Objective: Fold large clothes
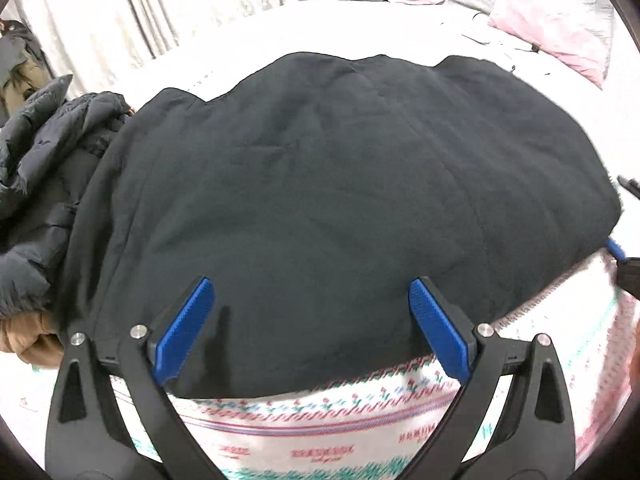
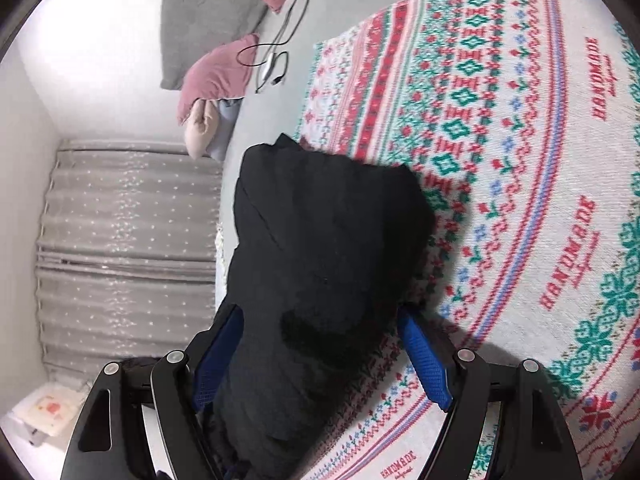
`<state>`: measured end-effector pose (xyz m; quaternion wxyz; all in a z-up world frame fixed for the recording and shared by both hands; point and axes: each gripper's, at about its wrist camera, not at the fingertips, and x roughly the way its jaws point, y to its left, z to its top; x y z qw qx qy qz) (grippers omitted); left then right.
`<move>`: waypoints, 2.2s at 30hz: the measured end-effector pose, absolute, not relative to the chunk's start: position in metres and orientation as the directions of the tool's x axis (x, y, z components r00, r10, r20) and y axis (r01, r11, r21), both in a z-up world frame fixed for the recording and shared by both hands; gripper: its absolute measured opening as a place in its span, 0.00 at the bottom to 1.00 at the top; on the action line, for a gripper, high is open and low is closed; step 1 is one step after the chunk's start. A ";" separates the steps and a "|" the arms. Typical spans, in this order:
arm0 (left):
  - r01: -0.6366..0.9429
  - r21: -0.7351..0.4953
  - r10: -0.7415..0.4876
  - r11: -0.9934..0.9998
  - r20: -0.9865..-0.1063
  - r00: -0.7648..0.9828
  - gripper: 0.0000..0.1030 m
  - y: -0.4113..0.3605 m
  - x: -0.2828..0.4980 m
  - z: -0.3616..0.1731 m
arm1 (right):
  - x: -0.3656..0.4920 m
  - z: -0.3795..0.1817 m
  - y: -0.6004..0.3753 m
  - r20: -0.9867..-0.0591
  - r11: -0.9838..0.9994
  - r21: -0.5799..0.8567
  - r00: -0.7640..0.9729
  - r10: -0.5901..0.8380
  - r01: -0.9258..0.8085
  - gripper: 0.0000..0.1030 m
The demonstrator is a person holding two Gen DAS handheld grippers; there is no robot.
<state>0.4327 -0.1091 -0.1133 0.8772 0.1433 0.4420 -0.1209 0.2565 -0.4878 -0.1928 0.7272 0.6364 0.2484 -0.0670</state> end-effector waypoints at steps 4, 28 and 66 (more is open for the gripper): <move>0.301 0.027 -0.148 0.953 -0.827 0.542 1.00 -0.099 0.442 -0.132 | 0.255 -0.196 -0.489 -0.415 0.146 0.909 0.885 0.213 0.391 0.78; 0.234 -0.113 -0.221 0.966 -0.831 0.511 0.95 0.003 0.439 -0.118 | 0.261 -0.196 -0.485 -0.374 0.126 0.926 0.911 0.175 0.356 0.80; 0.066 -0.332 -0.320 0.941 -0.808 0.494 0.94 0.138 0.411 -0.087 | 0.294 -0.171 -0.451 -0.490 0.384 0.809 0.871 0.026 0.444 0.19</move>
